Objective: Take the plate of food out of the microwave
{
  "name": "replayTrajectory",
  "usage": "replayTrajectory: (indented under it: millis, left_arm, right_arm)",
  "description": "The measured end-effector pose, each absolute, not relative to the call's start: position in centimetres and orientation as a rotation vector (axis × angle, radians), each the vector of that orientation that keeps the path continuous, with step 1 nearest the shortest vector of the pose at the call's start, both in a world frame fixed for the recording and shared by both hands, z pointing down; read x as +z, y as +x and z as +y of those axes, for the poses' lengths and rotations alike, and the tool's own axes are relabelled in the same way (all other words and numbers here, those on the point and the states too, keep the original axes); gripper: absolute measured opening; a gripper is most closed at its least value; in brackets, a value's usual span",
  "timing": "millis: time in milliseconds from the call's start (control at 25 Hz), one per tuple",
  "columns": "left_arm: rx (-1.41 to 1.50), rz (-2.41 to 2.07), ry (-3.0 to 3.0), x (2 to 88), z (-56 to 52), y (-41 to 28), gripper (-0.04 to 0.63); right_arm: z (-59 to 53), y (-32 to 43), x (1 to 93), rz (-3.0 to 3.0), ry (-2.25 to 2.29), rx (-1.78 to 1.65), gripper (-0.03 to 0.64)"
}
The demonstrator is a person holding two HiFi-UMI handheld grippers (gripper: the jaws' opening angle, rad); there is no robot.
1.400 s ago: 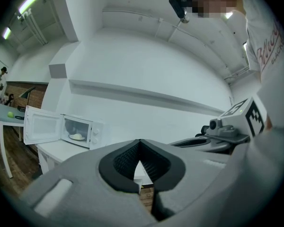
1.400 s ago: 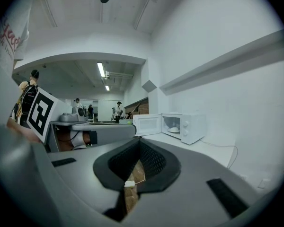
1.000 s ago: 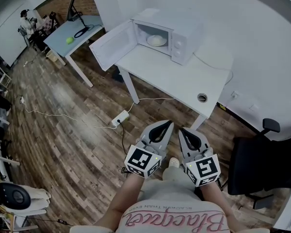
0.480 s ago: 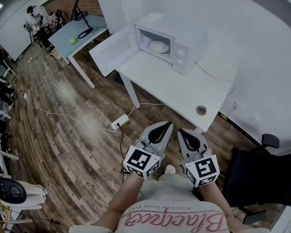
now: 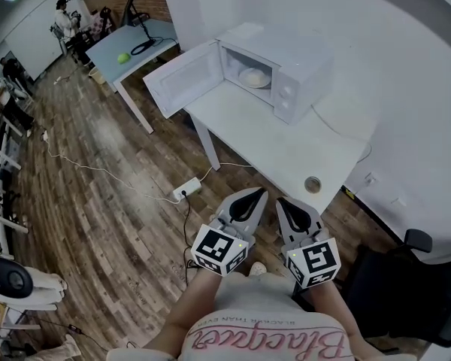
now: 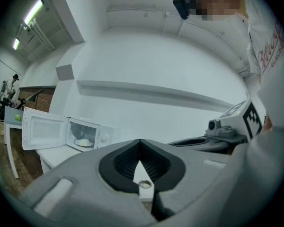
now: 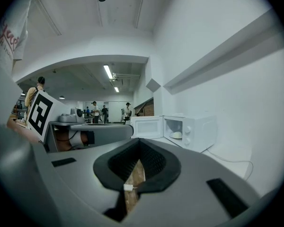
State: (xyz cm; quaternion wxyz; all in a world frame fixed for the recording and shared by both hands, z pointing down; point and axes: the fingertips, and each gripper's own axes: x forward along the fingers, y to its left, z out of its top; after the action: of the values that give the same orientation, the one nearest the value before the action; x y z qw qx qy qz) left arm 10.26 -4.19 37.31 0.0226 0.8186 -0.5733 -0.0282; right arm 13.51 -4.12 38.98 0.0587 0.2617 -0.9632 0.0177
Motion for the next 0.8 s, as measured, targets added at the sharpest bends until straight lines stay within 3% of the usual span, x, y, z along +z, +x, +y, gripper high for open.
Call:
replayTrajectory:
  millis: [800]
  left_arm:
    - [-0.071, -1.824, 2.542, 36.8, -6.9, 9.8, 0.003]
  right_arm:
    - [-7.5, 13.1, 38.2, -2.970, 0.770, 0.041, 0.011]
